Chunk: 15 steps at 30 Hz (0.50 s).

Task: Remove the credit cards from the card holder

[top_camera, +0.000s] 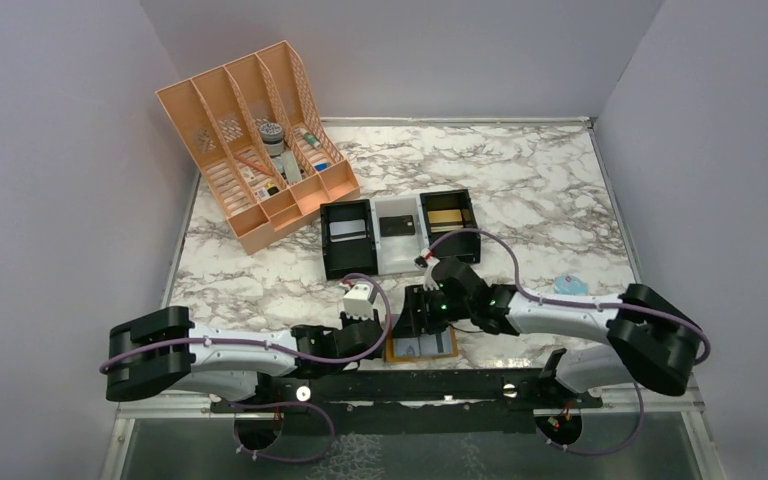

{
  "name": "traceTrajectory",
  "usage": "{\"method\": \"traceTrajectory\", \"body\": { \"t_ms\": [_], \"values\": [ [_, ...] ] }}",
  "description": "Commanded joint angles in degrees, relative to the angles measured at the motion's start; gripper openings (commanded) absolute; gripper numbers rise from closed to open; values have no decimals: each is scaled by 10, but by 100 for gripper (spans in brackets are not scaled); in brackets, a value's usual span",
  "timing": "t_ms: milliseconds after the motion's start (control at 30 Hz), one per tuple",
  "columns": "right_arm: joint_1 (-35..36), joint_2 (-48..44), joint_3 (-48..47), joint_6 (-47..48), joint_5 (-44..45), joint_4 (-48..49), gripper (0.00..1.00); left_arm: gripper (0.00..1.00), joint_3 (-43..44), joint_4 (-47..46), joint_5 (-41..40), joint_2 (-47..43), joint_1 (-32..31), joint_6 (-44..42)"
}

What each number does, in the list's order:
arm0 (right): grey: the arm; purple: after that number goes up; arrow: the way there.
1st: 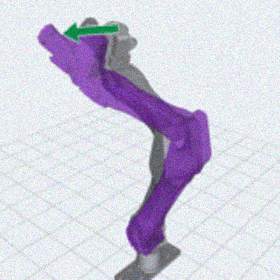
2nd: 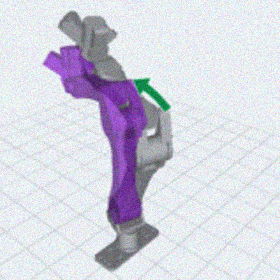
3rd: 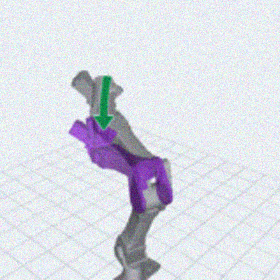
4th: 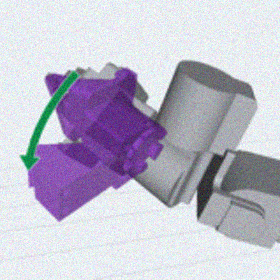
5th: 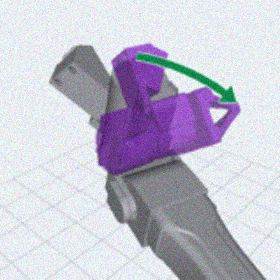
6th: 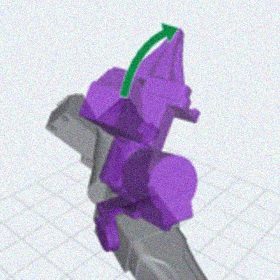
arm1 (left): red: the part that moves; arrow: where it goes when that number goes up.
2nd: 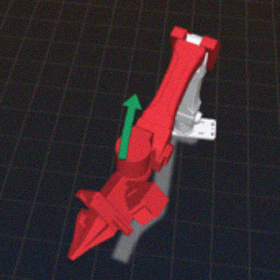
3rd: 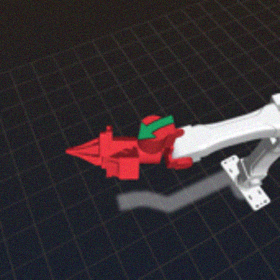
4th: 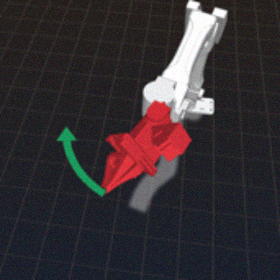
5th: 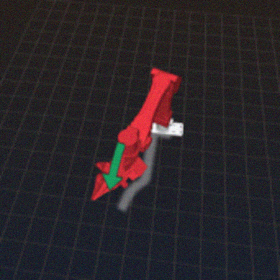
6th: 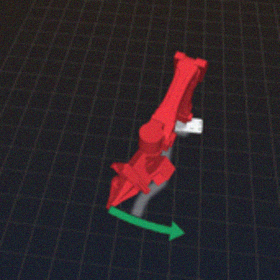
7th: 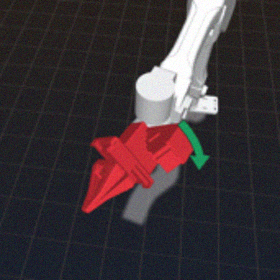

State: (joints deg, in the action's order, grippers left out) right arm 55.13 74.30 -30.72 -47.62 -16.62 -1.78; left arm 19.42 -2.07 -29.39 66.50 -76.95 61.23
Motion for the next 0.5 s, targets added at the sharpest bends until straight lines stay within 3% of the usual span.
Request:
{"method": "traceTrajectory", "body": {
  "t_ms": [0,167,467],
  "values": [
    [6,61,-15,-31,-45,108,52,3,12,15,-10,-15,-1,11],
    [6,67,-3,-42,-15,113,52,20,2,42,-21,-47,-1,25],
    [5,-75,9,-25,118,-4,48,52,6,67,-25,-104,-2,23]
  ]
}}
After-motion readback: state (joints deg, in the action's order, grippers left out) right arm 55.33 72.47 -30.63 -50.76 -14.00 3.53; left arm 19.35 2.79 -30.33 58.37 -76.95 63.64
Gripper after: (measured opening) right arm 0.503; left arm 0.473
